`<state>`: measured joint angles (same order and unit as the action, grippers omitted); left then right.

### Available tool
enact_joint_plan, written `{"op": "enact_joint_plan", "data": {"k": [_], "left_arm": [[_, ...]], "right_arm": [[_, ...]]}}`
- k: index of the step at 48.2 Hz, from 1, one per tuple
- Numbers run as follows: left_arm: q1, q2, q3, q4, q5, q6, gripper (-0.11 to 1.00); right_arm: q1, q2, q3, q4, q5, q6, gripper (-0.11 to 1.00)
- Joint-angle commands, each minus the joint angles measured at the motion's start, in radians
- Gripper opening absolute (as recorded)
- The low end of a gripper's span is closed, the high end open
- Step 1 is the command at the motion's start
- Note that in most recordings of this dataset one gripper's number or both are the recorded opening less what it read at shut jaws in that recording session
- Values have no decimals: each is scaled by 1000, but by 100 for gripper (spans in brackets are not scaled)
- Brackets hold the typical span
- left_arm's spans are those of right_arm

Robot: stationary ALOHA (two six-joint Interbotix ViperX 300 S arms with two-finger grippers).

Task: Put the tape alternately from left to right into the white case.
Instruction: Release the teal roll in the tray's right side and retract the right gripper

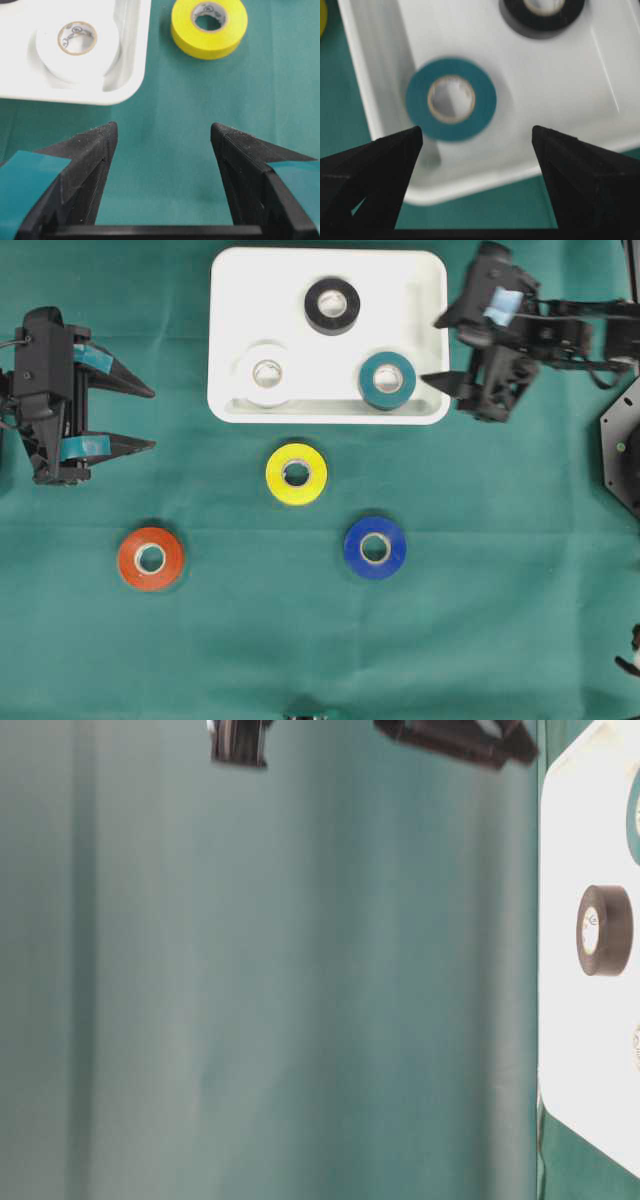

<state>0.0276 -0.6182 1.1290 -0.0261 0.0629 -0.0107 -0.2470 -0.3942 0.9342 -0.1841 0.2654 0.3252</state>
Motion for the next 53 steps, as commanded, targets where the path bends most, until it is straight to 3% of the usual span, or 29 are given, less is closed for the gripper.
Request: {"op": "enact_joint_plan", "data": {"k": [1,22,45,53], "left_arm": [[-2,-5,-11,-2,-9,0,73],[-2,-5,-6,-2,-9,2,73],[-3,-5,-11,-2,-9,2,73],[-83,-5,-15,-2,-9,2,73]], "right_arm": [[2,-78,44,-2,-35,3,65],[28,-446,333,-2,-252,-9,64],[35,-479,367,-49,-285,-2,64],[37,-480,370,-51,-295,-3,64]]}}
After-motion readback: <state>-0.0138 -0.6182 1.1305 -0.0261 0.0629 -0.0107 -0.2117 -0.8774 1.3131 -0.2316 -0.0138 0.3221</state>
